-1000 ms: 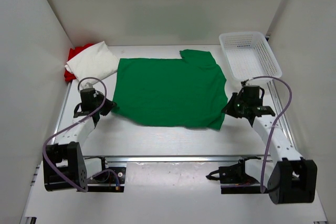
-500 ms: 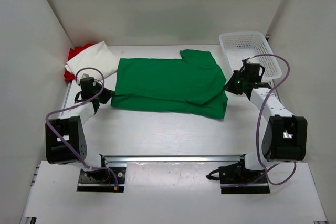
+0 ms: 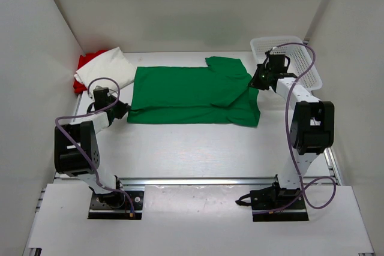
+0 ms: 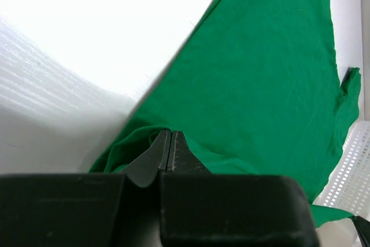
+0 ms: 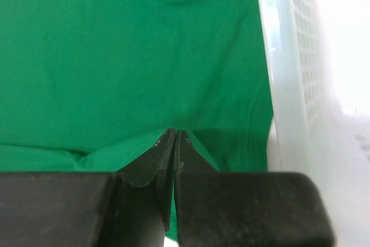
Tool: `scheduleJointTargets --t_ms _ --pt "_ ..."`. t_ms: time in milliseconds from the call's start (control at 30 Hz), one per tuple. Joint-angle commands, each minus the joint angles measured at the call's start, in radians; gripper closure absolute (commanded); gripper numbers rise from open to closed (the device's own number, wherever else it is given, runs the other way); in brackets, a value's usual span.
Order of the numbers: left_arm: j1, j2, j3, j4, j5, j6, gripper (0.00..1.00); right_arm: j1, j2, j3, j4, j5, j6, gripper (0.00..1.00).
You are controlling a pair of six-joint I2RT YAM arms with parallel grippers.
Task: Fold and stack the t-shirts
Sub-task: Fold the flattened tshirt in 1/3 of the way
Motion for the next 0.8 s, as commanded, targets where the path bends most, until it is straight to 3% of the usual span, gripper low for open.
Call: scheduleJointTargets --t_ms 0,200,300,400,500,633,733,767 --pt "-0.001 0.008 0.043 0.019 -0.017 0.003 1.0 0.008 0.046 0.083 0.023 0.035 -0.035 1.0" --pt "0.012 0.051 0.075 0.012 -0.021 0.017 0.96 0.02 0.116 0.143 0.022 0.072 -0.033 0.98" --pt "0.015 0.025 0.068 0.024 -0.015 0.014 0.77 0.019 0.038 0.083 0.068 0.06 -0.016 0.83" --pt "0.015 -0.039 0.069 0.032 -0.049 0.046 0.46 0.01 -0.056 0.019 0.074 0.084 -0.006 0.74" --pt "0.006 -0.099 0.066 -0.011 -0.063 0.074 0.45 0.003 -0.203 -0.137 0.1 0.084 0.051 0.71" --pt "-0.006 -0.199 -0.125 0.005 0.028 0.029 0.53 0.006 -0.427 -0.492 0.247 0.076 0.144 1.0" --pt "0.008 -0.275 -0.271 0.036 0.069 0.008 0.54 -0.003 -0.527 -0.662 0.307 0.05 0.166 0.99" --pt "0.012 -0.285 -0.282 0.041 0.049 0.017 0.51 -0.01 -0.544 -0.679 0.324 0.052 0.163 0.92"
